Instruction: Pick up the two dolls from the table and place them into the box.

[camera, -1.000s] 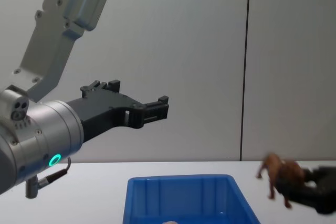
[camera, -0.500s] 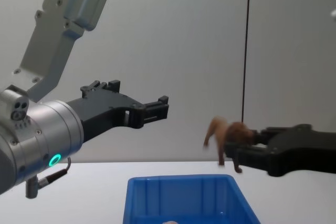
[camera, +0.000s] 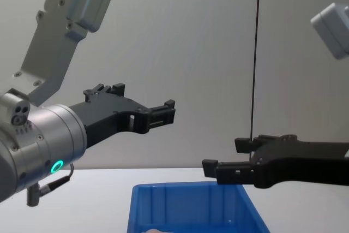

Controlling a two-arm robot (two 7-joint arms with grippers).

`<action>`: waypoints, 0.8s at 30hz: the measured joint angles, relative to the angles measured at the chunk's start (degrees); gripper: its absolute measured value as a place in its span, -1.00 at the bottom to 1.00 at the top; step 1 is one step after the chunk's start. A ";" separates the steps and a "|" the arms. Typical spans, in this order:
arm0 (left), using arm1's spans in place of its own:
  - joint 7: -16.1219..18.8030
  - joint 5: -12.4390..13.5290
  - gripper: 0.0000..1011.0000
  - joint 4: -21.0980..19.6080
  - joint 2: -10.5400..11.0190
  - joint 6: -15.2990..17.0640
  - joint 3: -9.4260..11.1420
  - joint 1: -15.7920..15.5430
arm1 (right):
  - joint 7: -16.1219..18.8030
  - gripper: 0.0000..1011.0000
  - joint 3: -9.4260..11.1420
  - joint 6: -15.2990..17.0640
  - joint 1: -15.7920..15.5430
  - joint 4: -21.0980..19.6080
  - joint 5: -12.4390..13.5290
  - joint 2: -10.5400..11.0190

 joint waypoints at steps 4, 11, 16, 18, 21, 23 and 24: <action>0.00 0.00 0.98 0.00 0.00 0.00 0.00 0.00 | -0.21 0.93 0.31 0.02 -0.04 0.08 0.56 0.44; 0.00 0.00 0.98 0.00 0.00 0.00 0.00 0.00 | -1.36 0.98 1.52 -0.67 -1.32 -0.37 2.36 2.28; 0.00 0.00 0.98 0.00 0.00 0.00 0.00 0.00 | -2.21 0.98 2.67 -1.58 -2.73 -0.92 3.94 4.12; 0.00 0.00 0.98 0.00 0.00 0.00 0.00 0.00 | -2.60 0.98 3.26 -2.23 -3.43 -1.13 4.81 5.02; 0.00 0.00 0.98 0.00 0.00 0.00 0.00 0.00 | -3.00 0.98 4.01 -3.22 -4.37 -1.37 5.88 6.15; 0.00 0.00 0.98 0.00 0.00 0.00 0.00 0.00 | -3.25 0.98 4.49 -3.97 -5.02 -1.54 6.71 6.94; 0.00 0.00 0.98 0.00 0.00 0.00 0.00 0.00 | -3.33 0.98 4.64 -4.20 -5.21 -1.59 6.94 7.17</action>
